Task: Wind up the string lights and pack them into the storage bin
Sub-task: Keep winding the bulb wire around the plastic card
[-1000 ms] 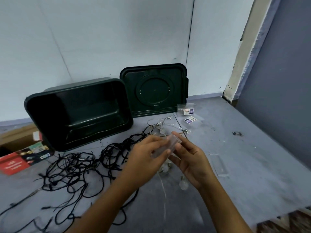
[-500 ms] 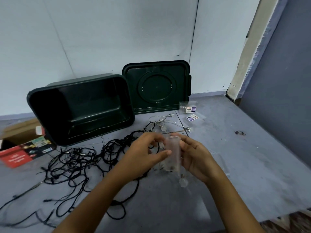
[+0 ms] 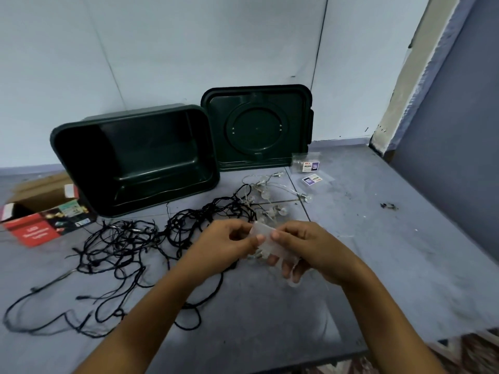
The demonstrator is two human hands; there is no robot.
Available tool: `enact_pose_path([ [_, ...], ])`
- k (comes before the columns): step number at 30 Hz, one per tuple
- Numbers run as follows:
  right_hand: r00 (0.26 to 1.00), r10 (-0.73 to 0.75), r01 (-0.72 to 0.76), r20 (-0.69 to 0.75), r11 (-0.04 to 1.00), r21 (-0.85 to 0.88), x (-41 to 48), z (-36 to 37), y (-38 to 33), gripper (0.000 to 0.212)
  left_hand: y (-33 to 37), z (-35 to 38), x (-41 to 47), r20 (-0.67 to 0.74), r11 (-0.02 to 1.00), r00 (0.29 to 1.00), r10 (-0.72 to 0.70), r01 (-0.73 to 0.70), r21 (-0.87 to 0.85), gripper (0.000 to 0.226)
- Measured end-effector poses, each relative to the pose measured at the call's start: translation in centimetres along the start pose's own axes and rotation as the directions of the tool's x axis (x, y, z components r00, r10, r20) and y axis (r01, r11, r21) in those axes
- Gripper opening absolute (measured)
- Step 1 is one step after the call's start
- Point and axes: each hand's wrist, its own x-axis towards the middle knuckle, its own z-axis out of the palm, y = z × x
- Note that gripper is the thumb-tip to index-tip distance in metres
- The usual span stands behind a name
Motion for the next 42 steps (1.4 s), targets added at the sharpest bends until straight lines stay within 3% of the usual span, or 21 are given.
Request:
enact_pose_path([
  [4,0.999,-0.031,0.033,0.025,0.997,-0.072,0.4,0.0,-0.7,0.038,0.3,-0.3,-0.6,-0.005,0.996,0.999,-0.043,0.043,-0.078,0.018],
  [8,0.979,-0.022,0.056,-0.201,0.985,0.165,0.3,0.6,0.5,0.037,0.1,-0.1,-0.8,-0.238,0.966,0.968,-0.086,0.022,-0.259,0.014],
  [11,0.874,-0.082,0.166,-0.479,0.977,0.135,-0.7,2.5,1.9,0.012,-0.4,-0.8,-0.5,-0.374,0.908,0.908,-0.187,0.015,-0.419,0.017],
  [15,0.771,-0.146,0.122,-0.619,0.989,-0.081,-0.7,5.9,3.3,0.011,-0.8,-0.5,-0.6,-0.434,0.908,0.880,-0.192,-0.008,-0.419,0.027],
  [17,0.776,-0.257,0.019,-0.576,0.923,-0.385,-0.1,6.6,3.7,0.015,-0.6,0.0,-0.6,-0.468,0.911,0.867,-0.174,-0.039,-0.411,0.025],
  [20,0.873,-0.269,-0.143,-0.407,0.657,-0.740,0.8,7.8,3.1,0.035,-0.4,0.6,-0.4,-0.524,0.947,0.843,-0.122,-0.059,-0.315,0.022],
  [22,0.942,-0.209,-0.117,-0.261,0.525,-0.843,0.8,8.5,1.8,0.039,-0.5,0.9,-0.3,-0.547,0.977,0.833,-0.081,-0.041,-0.207,0.021],
  [25,0.975,-0.221,0.060,-0.029,0.385,-0.921,0.4,7.7,-2.2,0.024,-1.0,0.6,-0.5,-0.505,0.998,0.863,-0.016,-0.014,-0.055,0.015],
  [28,0.972,-0.224,0.154,0.073,0.370,-0.916,1.4,3.9,-6.4,0.022,-1.4,-0.2,-1.0,-0.340,1.000,0.941,0.002,-0.007,-0.015,0.021],
  [30,0.968,-0.200,0.230,0.152,0.463,-0.856,2.9,1.2,-8.2,0.020,-1.1,-0.5,-1.6,-0.226,0.993,0.974,-0.008,-0.018,-0.114,0.024],
  [31,0.963,-0.175,0.268,0.204,0.568,-0.778,3.7,0.0,-8.4,0.018,-0.8,-0.6,-2.0,-0.181,0.983,0.983,-0.013,-0.021,-0.184,0.024],
  [33,0.944,-0.149,0.277,0.295,0.843,-0.462,5.1,-1.4,-7.3,0.019,-0.3,-0.8,-2.4,-0.132,0.954,0.991,-0.017,-0.024,-0.300,0.027],
  [35,0.923,-0.135,0.170,0.362,0.983,-0.067,6.1,-1.4,-5.4,0.026,0.1,-1.0,-2.7,-0.130,0.928,0.991,-0.010,-0.040,-0.372,0.028],
  [37,0.889,-0.134,0.007,0.438,0.960,0.279,6.7,-0.4,-2.7,0.032,0.2,-1.0,-2.7,-0.149,0.904,0.989,-0.002,-0.062,-0.422,0.028],
  [39,0.872,-0.128,-0.179,0.473,0.816,0.549,6.4,1.6,-0.4,0.030,0.3,-0.8,-2.7,-0.198,0.880,0.980,0.000,-0.094,-0.466,0.027],
  [42,0.955,-0.036,-0.205,0.296,0.641,0.740,4.6,5.2,1.1,0.024,0.2,-1.1,-2.4,-0.321,0.854,0.947,-0.026,-0.145,-0.499,0.026],
])
